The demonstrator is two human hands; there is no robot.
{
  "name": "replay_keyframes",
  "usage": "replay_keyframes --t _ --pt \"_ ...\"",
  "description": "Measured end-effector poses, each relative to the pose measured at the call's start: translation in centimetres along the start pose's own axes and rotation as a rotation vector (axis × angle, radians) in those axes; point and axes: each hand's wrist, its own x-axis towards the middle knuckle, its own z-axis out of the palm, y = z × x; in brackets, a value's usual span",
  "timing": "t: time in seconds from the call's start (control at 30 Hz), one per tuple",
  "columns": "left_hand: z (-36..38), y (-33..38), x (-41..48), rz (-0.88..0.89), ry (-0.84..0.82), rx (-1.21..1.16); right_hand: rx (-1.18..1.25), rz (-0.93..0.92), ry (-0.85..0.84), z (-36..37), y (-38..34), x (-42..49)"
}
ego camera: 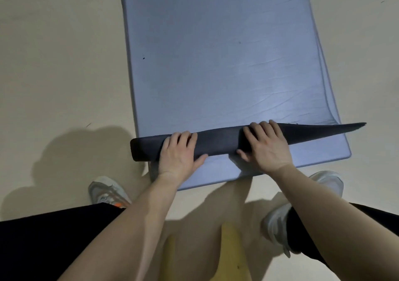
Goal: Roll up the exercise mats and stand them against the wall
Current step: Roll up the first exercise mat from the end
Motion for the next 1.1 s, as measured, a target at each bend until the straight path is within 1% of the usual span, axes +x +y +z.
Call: replay_keyframes --t 0.03,0.07,0.13,0.23,0.3,0.37,0.4,0.47,0.57,0.63,0.67,0.7,0.73,0.8,0.87,0.9,0.93,1.0,1.03,1.07,1.1 --pt "0.1 0.1 -0.5 0.018 -0.07 0.01 -0.003 -0.04 -0.066 0.3 0.6 -1.2" --pt "0.2 0.2 -0.6 0.025 -0.107 0.022 -0.003 -0.045 -0.114 0.4 1.0 -1.9" --pt "0.4 0.1 -0.1 0.005 -0.111 0.025 0.03 -0.004 -0.163 0.6 1.1 -1.6" --pt "-0.2 -0.3 0.2 0.035 -0.085 0.001 0.111 0.023 -0.268 0.0 1.0 0.1" --pt "-2.2 -0.5 0.6 0.025 -0.099 -0.08 0.227 0.055 -0.335 -1.8 1.4 0.8" --pt "-4.6 -1.2 1.5 -0.067 -0.183 -0.166 0.323 0.128 -0.426 -4.1 1.8 1.8" --pt "-5.6 -1.7 2.0 -0.096 -0.238 -0.158 0.323 0.151 -0.467 -5.2 1.8 2.5" --pt "-7.4 -3.3 2.8 -0.099 -0.353 -0.108 0.299 0.147 -0.538 -6.6 1.2 3.7" --pt "-7.4 -4.9 3.4 -0.117 -0.49 -0.174 0.324 0.134 -0.663 -6.1 0.0 5.3" --pt "-6.2 -5.1 3.9 -0.139 -0.539 -0.174 0.378 0.154 -0.723 -5.1 0.2 6.3" --pt "-5.5 -5.0 4.3 -0.147 -0.525 -0.151 0.402 0.17 -0.723 -4.7 0.5 6.9" --pt "-4.8 -4.9 4.8 -0.162 -0.487 -0.117 0.393 0.175 -0.681 -4.3 0.7 7.4" --pt "-4.1 -4.8 5.2 -0.191 -0.437 -0.084 0.344 0.169 -0.576 -4.0 0.9 7.6" --pt "-3.1 -4.3 6.2 -0.293 -0.336 -0.081 0.172 0.171 -0.272 -3.5 0.5 7.0" --pt "-2.2 -3.7 6.8 -0.388 -0.258 -0.117 0.109 0.174 -0.037 -3.2 -0.8 4.6" --pt "-1.9 -3.3 6.9 -0.403 -0.223 -0.11 0.113 0.144 -0.016 -2.8 -1.0 3.2" --pt "-1.5 -3.1 6.9 -0.398 -0.179 -0.091 0.098 0.097 -0.056 -2.4 -0.8 1.9" --pt "-0.9 -2.9 6.1 -0.334 -0.01 -0.083 0.027 -0.023 -0.193 -1.6 0.6 0.9" --pt "-0.7 -2.9 5.4 -0.287 0.085 -0.106 0.01 -0.062 -0.241 -1.3 1.3 1.6" --pt "-0.6 -3.1 4.6 -0.233 0.142 -0.137 0.012 -0.076 -0.292 -1.2 1.9 2.9" --pt "-0.7 -3.3 3.9 -0.18 0.121 -0.14 0.029 -0.08 -0.34 -1.2 2.3 4.4"
